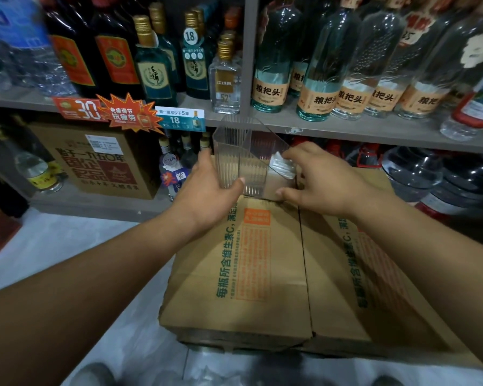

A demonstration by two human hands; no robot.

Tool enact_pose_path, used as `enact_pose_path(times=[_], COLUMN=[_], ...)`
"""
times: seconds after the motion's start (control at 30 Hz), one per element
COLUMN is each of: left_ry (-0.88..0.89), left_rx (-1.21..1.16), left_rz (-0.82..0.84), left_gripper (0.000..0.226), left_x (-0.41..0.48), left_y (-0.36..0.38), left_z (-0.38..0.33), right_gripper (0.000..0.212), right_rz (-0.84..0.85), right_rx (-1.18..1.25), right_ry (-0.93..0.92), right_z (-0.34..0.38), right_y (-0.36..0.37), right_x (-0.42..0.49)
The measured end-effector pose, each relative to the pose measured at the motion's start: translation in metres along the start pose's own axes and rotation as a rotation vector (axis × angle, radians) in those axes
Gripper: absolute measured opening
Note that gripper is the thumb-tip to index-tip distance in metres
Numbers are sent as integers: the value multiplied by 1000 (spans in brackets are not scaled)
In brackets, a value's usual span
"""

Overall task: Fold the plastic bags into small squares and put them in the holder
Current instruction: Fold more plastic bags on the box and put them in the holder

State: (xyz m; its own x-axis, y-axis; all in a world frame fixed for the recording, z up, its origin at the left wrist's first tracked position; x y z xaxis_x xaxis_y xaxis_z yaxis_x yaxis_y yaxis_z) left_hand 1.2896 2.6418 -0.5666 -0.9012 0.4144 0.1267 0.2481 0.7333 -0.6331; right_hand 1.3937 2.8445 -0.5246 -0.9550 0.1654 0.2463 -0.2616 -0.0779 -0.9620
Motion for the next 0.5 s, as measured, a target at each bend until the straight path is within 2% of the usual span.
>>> enact_pose_path(times=[0.1,0.17,0.27,0.33,0.43,0.5], left_ry=[-8,4,141,304,547,595], left_rx=[66,98,158,124,102,161], left_rz=[-2,-6,-66,-65,120,325], left_gripper=[73,66,35,15,10,12], left_x=[-11,-23,-56,-94,-163,-204], left_y=[-11,-20,-36,-46,-54,-48], left_z=[0,0,-4,-9,0,28], right_gripper=[68,59,31,17,17,20], right_rz=[-76,-121,-177,-124,49,181], right_rx=[31,33,101,249,445,415], right_ry=[31,63,54,28,-79,-151], right_z=[1,6,27,49,82,93], right_y=[-6,-11,-20,-24,-12,15], right_x=[-17,-31,-67,-105,-171,-213])
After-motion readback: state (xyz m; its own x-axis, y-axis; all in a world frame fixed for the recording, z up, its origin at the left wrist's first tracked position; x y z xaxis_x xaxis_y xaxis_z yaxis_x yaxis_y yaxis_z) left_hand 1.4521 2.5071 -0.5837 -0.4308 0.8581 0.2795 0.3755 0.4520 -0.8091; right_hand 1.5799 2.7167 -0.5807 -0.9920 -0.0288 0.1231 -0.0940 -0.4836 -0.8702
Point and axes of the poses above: each hand's wrist, its own x-axis towards the middle knuckle, its own y-axis out of the palm, z = x × y, the point moved 1 cm from there along x, towards the middle knuckle, and after that the axes turned 8 degrees about -z, right-handed, at the moved point
